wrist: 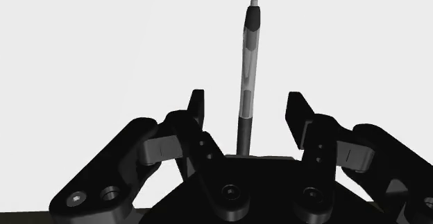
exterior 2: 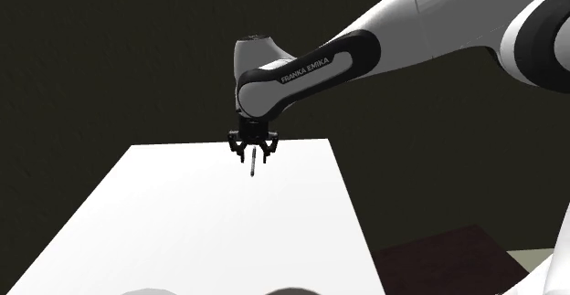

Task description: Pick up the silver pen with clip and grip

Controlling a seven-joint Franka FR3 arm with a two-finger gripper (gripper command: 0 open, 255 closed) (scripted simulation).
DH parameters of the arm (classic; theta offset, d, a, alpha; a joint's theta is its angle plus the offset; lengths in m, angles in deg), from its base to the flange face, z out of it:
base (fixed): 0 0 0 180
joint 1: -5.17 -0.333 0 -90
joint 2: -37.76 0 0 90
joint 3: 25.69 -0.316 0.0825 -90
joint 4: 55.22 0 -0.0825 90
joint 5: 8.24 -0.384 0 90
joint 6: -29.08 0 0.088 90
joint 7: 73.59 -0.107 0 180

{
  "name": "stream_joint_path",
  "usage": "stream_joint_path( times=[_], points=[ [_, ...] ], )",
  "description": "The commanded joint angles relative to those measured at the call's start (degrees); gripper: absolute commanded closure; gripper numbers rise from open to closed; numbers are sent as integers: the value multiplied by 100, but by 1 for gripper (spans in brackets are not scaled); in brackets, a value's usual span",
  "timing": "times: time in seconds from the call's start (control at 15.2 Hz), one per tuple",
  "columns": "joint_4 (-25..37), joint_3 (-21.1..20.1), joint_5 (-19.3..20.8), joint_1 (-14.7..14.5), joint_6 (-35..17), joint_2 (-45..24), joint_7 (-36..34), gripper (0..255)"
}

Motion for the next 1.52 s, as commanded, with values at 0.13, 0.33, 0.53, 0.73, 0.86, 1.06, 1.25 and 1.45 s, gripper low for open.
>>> stream_joint_path(
  times=[0.13,0.33,0.53,0.73,0.86,1.06,1.25,1.45],
  points=[
    [-4,1,2,0,-9,-3,0,255],
    [-10,-1,-4,6,-4,8,6,255],
    [-2,2,8,-7,-14,-11,-9,255],
    [104,-27,-52,11,180,87,22,255],
    [182,-45,-89,22,311,146,42,255],
    [310,-68,-139,34,511,228,68,255],
    [450,-87,-183,43,714,300,90,255],
    [605,-104,-222,48,922,361,109,255]
  ],
)
